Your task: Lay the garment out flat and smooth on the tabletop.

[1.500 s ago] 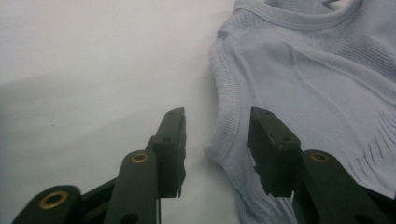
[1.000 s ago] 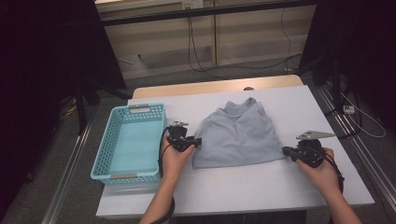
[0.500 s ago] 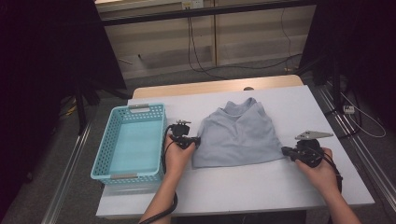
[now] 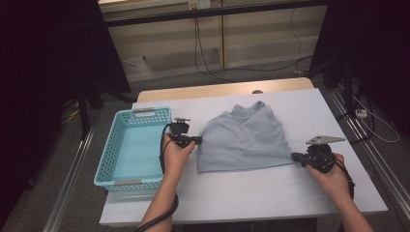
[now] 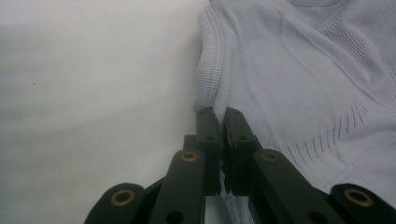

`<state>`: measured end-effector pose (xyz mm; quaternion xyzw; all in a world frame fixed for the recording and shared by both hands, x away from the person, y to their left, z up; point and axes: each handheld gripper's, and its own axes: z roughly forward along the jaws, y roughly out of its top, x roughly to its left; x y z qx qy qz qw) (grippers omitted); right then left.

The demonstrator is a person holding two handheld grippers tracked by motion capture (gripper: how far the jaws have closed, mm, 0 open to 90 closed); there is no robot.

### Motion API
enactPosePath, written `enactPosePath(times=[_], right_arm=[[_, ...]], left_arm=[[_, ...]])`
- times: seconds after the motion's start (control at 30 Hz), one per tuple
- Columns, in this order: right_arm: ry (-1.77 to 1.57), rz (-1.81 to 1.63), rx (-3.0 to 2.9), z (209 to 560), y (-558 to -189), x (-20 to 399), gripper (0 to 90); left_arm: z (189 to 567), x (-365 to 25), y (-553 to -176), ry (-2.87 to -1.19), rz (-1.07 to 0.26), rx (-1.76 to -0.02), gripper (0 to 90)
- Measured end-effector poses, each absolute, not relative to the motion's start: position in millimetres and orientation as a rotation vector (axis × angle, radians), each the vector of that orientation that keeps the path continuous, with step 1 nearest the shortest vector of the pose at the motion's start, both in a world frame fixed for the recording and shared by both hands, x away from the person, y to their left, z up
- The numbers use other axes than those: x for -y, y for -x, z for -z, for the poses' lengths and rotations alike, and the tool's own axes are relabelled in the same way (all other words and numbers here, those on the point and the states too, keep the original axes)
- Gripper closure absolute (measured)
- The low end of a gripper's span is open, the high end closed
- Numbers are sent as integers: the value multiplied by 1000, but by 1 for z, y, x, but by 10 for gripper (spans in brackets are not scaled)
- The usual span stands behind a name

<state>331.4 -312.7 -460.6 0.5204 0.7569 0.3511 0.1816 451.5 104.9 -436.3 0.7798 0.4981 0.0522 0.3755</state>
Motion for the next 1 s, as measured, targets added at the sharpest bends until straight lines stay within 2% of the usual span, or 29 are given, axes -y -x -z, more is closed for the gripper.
enactPosePath(times=[0.3, 0.63, 0.9, 1.0], right_arm=[[-1456, -1014, -2130, 462, -330, 314, 893], [-1448, -1016, -2125, 462, -329, 312, 893], [-1453, -1007, -2124, 461, -327, 310, 892], [-1450, -1003, -2125, 461, -327, 309, 892]], left_arm=[[439, -104, -444, -2018, -180, -1268, 829], [446, -99, -423, -2045, -194, -1251, 594], [457, -97, -410, -2055, -230, -1241, 571], [458, -94, -408, -2062, -215, -1235, 643]])
